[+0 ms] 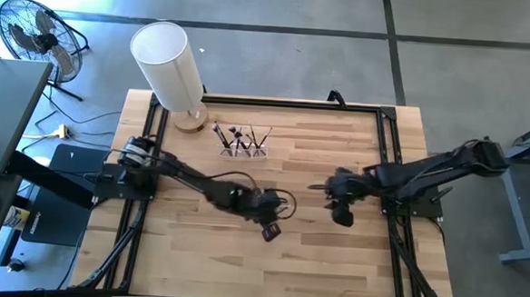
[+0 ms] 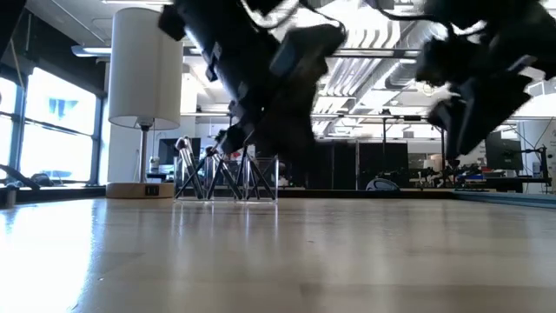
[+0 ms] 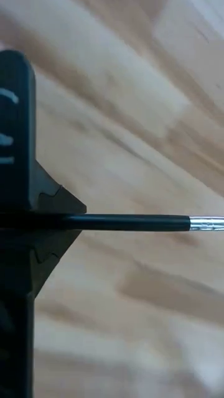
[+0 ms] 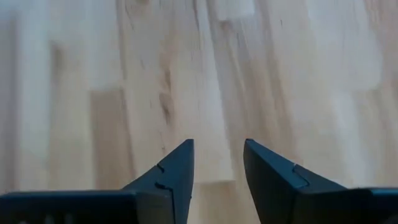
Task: Pick & Place Makeup Supplies
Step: Put the black makeup brush into the transparent organizer
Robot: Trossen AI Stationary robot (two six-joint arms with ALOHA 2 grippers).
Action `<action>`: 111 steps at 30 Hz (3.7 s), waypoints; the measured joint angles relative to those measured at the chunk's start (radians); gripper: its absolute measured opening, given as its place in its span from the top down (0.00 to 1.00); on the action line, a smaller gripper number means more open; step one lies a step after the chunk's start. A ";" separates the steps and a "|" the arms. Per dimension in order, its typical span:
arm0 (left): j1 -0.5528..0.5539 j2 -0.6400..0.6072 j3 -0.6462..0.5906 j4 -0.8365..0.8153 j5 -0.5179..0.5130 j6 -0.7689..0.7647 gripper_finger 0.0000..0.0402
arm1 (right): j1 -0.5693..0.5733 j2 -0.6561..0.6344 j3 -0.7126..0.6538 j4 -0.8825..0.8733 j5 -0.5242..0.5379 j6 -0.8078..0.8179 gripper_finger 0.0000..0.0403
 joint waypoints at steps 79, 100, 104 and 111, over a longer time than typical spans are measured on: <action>0.166 -0.432 0.004 -0.070 0.033 0.579 0.95 | -0.011 -0.170 -0.053 0.735 0.355 -0.155 0.97; 0.259 -1.253 -0.994 0.361 0.071 0.588 1.00 | -0.270 0.441 0.365 0.971 0.166 -0.331 0.97; 0.259 -1.326 -1.068 0.354 0.072 0.588 1.00 | -0.296 0.518 0.497 0.923 0.133 -0.372 0.96; 0.259 -1.490 -1.146 0.271 0.088 0.580 1.00 | -0.344 0.594 0.637 0.838 0.104 -0.378 0.97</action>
